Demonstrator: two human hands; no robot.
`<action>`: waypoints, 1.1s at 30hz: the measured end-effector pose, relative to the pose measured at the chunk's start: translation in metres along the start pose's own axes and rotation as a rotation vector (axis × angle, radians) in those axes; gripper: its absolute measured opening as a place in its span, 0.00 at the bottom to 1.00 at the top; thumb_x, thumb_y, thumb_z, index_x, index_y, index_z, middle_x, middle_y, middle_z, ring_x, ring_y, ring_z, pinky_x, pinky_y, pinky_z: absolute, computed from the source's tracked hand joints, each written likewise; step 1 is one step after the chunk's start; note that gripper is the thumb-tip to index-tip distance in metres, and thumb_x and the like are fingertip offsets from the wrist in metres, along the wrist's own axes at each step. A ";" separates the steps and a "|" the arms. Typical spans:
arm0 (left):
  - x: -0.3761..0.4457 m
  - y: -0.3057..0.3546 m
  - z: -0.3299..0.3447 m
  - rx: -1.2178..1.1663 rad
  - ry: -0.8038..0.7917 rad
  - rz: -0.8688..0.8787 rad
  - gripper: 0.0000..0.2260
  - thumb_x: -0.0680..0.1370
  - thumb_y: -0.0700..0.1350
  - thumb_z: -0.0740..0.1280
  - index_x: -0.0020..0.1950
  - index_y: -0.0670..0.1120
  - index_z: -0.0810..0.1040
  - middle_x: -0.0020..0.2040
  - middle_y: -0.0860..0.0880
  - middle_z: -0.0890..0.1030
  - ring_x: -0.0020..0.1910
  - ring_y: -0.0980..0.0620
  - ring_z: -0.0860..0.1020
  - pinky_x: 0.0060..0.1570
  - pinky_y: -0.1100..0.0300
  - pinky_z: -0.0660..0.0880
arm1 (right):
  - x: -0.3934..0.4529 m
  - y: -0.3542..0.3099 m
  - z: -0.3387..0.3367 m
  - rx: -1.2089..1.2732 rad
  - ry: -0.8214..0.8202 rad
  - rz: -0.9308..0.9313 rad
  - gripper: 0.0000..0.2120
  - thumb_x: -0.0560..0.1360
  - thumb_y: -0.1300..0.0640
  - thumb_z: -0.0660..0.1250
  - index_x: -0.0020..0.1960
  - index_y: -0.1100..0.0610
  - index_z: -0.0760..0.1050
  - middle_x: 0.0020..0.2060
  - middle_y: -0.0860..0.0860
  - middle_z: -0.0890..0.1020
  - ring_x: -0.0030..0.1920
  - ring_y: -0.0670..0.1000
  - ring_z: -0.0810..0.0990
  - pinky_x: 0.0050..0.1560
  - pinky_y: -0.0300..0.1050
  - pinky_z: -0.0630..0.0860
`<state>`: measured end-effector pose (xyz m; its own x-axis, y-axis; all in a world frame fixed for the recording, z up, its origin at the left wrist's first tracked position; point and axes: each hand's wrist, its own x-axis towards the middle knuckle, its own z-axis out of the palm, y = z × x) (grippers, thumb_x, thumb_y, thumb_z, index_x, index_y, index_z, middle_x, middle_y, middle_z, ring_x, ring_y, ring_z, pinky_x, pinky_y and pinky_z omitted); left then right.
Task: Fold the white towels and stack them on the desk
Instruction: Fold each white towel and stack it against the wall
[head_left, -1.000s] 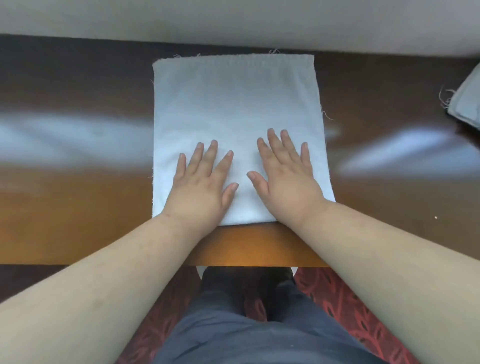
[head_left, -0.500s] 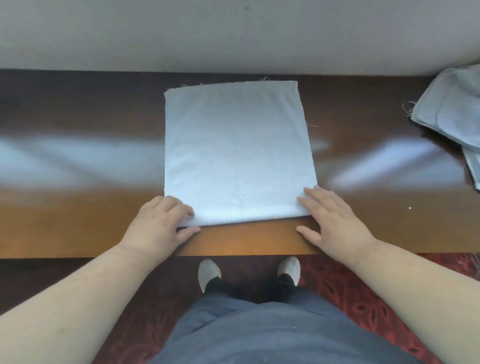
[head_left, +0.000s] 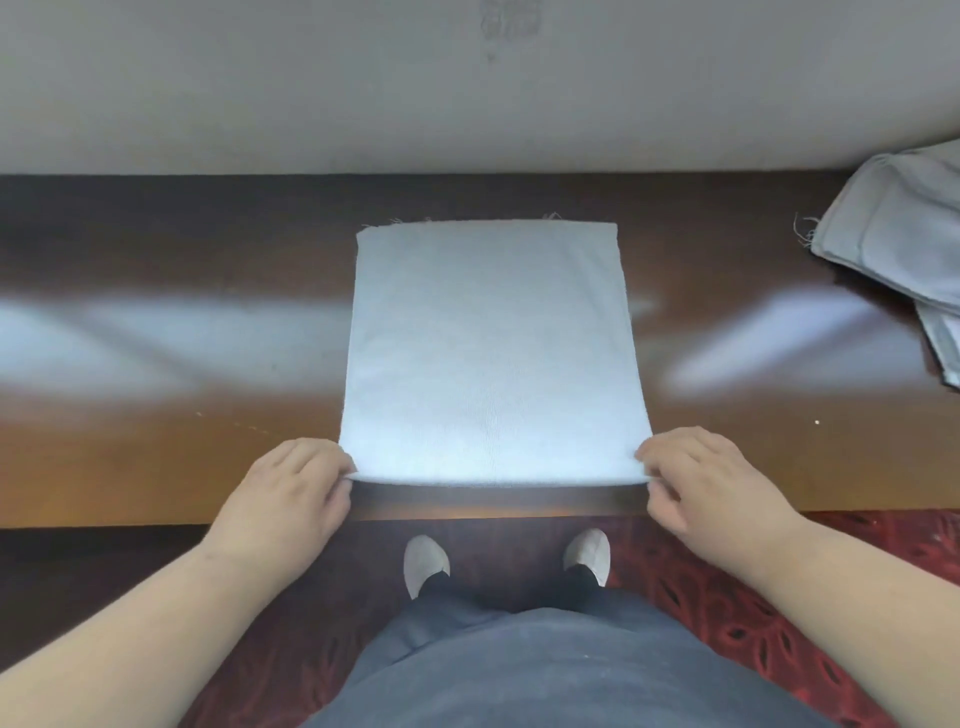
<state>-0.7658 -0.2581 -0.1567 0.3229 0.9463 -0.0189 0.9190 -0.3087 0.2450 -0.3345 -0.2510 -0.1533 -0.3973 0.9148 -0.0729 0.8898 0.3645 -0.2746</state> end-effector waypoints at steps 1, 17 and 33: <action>0.001 0.003 -0.005 -0.077 0.009 -0.082 0.13 0.75 0.47 0.57 0.49 0.45 0.79 0.47 0.51 0.79 0.49 0.47 0.76 0.53 0.55 0.70 | -0.002 -0.001 -0.004 0.088 0.022 0.041 0.09 0.70 0.54 0.59 0.44 0.56 0.76 0.43 0.49 0.80 0.48 0.53 0.78 0.53 0.41 0.68; 0.185 -0.007 -0.022 -0.798 0.524 -0.678 0.16 0.78 0.51 0.64 0.65 0.52 0.66 0.42 0.55 0.78 0.36 0.64 0.75 0.43 0.66 0.72 | 0.181 0.026 -0.031 0.693 0.601 0.595 0.07 0.77 0.49 0.61 0.55 0.45 0.69 0.42 0.40 0.75 0.41 0.31 0.73 0.41 0.24 0.66; 0.266 -0.034 0.001 -0.552 0.322 -0.716 0.24 0.79 0.53 0.65 0.73 0.51 0.64 0.61 0.50 0.75 0.57 0.52 0.75 0.57 0.57 0.73 | 0.237 0.064 -0.003 0.450 0.414 0.755 0.15 0.78 0.46 0.64 0.62 0.49 0.69 0.55 0.46 0.75 0.49 0.47 0.76 0.44 0.40 0.69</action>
<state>-0.7115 0.0037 -0.1711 -0.4267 0.8995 -0.0943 0.6117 0.3638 0.7025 -0.3705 -0.0104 -0.1852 0.4300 0.9008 -0.0605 0.6746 -0.3651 -0.6416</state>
